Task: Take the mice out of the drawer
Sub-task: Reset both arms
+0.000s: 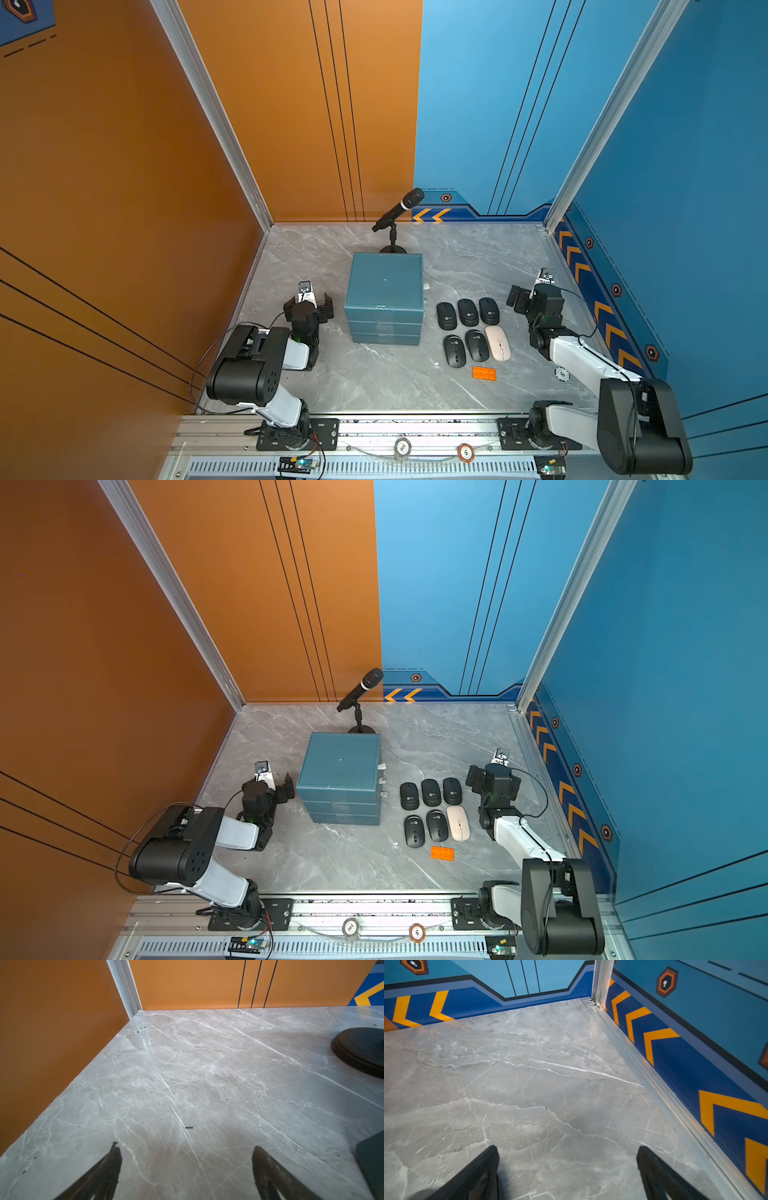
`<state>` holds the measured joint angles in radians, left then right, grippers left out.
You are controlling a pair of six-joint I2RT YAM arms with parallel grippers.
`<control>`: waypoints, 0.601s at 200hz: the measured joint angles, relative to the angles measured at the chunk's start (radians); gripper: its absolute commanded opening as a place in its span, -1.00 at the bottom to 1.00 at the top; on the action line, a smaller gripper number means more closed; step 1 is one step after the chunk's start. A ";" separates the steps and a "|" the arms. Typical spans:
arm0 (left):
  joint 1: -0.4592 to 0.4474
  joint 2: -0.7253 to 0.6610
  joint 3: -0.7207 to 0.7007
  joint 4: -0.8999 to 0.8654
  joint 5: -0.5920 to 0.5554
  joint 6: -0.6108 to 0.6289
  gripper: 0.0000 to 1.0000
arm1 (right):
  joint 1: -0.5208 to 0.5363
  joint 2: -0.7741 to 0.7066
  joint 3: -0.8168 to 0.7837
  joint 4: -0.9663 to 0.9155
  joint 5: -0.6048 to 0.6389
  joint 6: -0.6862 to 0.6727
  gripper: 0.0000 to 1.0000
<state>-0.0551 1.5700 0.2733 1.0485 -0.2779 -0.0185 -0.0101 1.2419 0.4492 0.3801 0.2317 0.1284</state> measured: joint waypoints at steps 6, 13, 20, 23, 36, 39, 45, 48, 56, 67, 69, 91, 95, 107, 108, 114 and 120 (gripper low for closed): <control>0.000 0.000 0.013 -0.008 0.003 0.000 0.95 | 0.001 0.011 -0.004 0.022 -0.009 -0.010 0.99; 0.002 0.000 0.032 -0.020 0.008 0.000 0.95 | 0.001 0.023 -0.008 0.048 -0.021 -0.020 0.99; 0.003 0.000 0.053 -0.036 0.011 0.001 0.95 | 0.002 0.036 -0.014 0.079 -0.031 -0.029 1.00; 0.003 0.000 0.063 -0.046 0.014 0.000 0.95 | 0.003 0.043 -0.018 0.094 -0.035 -0.030 1.00; 0.003 0.000 0.088 -0.068 0.023 0.000 0.95 | 0.005 0.073 -0.033 0.151 -0.051 -0.039 0.99; 0.003 -0.001 0.091 -0.071 0.023 0.000 0.95 | 0.005 0.080 -0.037 0.165 -0.054 -0.040 0.99; 0.003 -0.001 0.095 -0.076 0.026 0.000 0.95 | 0.008 0.095 -0.043 0.190 -0.058 -0.042 0.99; 0.003 -0.001 0.095 -0.079 0.028 0.000 0.95 | 0.008 0.102 -0.044 0.199 -0.061 -0.043 0.99; 0.003 -0.001 0.095 -0.088 0.029 0.000 0.95 | 0.012 0.123 -0.051 0.232 -0.073 -0.045 0.99; 0.004 -0.001 0.095 -0.102 0.032 0.000 0.95 | 0.023 0.145 -0.055 0.261 -0.085 -0.055 1.00; 0.004 -0.001 0.095 -0.104 0.033 0.000 0.95 | 0.026 0.148 -0.055 0.265 -0.087 -0.058 1.00; 0.004 -0.001 0.095 -0.115 0.037 0.000 0.95 | 0.071 0.179 -0.055 0.315 -0.103 -0.093 0.99; 0.004 -0.001 0.095 -0.116 0.037 0.000 0.95 | 0.077 0.184 -0.055 0.322 -0.106 -0.098 0.99; 0.005 -0.001 0.095 -0.120 0.040 0.000 0.95 | 0.086 0.196 -0.056 0.348 -0.113 -0.108 1.00; 0.005 -0.001 0.095 -0.120 0.040 0.000 0.95 | 0.086 0.197 -0.056 0.351 -0.115 -0.109 1.00; 0.005 -0.001 0.095 -0.121 0.041 0.000 0.95 | 0.085 0.202 -0.056 0.360 -0.117 -0.111 0.99; 0.006 -0.001 0.095 -0.122 0.043 0.000 0.95 | 0.081 0.207 -0.057 0.373 -0.123 -0.114 1.00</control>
<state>-0.0486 1.5692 0.3687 0.9260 -0.2344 -0.0181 0.0711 1.4487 0.3920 0.7532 0.1085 0.0147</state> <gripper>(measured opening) 0.976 0.996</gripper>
